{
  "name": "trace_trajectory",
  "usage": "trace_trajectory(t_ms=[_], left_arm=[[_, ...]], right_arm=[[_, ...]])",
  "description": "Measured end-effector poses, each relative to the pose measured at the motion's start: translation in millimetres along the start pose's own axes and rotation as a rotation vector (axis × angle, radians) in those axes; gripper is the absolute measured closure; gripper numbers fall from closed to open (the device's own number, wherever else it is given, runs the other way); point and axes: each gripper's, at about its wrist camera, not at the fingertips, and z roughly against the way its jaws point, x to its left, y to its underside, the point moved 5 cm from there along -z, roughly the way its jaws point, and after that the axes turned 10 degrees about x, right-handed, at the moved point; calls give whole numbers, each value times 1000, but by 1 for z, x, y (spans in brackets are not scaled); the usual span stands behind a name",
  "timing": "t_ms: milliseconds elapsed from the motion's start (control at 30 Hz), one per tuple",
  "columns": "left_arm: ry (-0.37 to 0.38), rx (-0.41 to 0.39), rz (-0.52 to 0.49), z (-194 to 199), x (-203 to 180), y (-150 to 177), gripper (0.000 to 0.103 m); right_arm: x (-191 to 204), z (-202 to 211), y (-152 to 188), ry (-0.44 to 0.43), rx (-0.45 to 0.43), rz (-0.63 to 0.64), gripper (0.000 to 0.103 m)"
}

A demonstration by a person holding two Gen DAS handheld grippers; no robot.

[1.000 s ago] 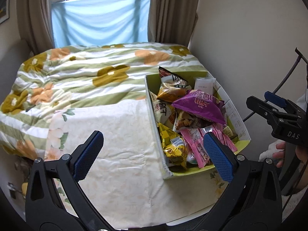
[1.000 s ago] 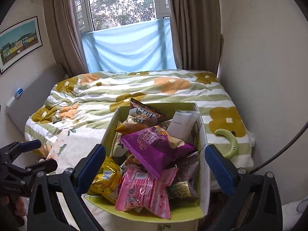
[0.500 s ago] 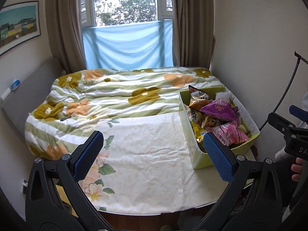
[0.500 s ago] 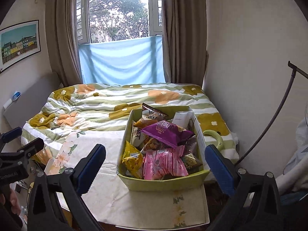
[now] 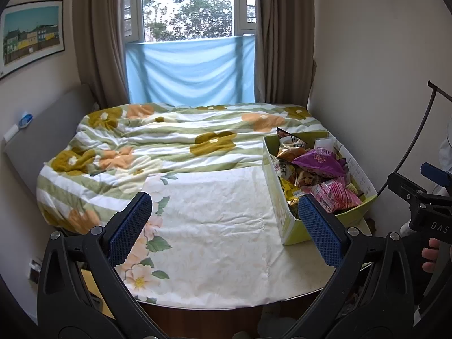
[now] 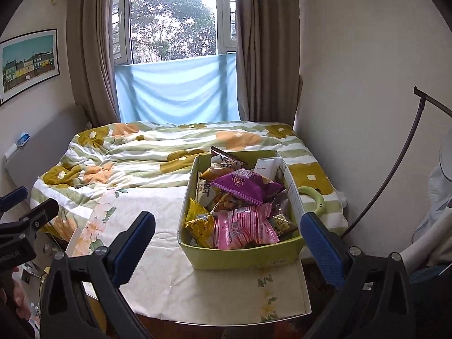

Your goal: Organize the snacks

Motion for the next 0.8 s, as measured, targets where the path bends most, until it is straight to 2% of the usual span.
trace_trajectory(t_ms=[800], left_arm=[[20, -10, -4, 1, -3, 0, 1]], right_arm=[[5, -1, 5, -2, 11, -2, 1]])
